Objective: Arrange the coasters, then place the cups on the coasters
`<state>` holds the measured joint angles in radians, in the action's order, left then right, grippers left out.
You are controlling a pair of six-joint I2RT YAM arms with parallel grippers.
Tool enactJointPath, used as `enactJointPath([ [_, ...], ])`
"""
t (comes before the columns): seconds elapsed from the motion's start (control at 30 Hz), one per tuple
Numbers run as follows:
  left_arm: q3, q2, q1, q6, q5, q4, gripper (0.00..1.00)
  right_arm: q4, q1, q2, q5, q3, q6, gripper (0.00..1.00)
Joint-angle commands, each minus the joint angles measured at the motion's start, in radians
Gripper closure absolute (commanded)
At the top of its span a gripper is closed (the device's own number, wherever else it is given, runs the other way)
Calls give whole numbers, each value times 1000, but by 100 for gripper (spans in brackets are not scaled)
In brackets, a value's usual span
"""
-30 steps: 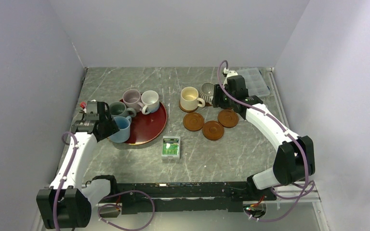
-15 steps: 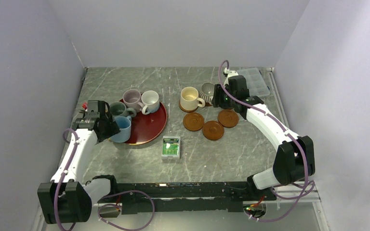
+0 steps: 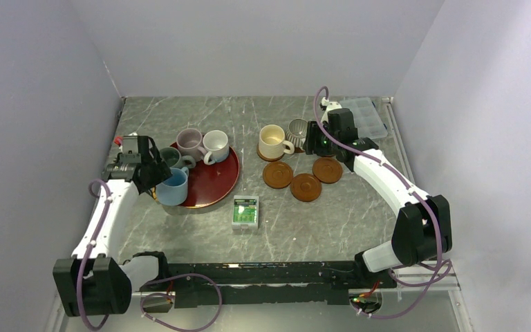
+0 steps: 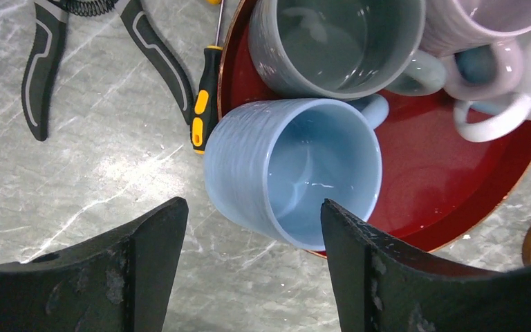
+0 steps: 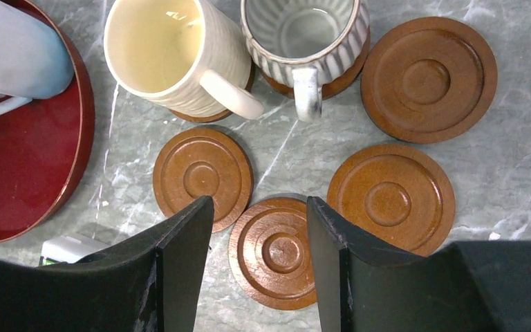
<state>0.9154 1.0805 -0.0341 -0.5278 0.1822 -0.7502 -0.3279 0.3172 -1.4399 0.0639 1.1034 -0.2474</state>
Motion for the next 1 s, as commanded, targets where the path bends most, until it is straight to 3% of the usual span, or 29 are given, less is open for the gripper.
enactJointPath([
  [0.0, 24, 53, -5, 6, 22, 32, 24, 42, -5, 1, 20, 7, -7, 44],
  [0.23, 4, 94, -22, 7, 12, 33, 28, 45, -5, -4, 28, 6, -7, 44],
  [0.7, -10, 155, -33, 29, 7, 3, 49, 47, -6, -6, 36, 4, -9, 44],
  [0.97, 4, 162, -33, 59, 1, -28, 71, 51, -5, -7, 42, 1, -10, 44],
])
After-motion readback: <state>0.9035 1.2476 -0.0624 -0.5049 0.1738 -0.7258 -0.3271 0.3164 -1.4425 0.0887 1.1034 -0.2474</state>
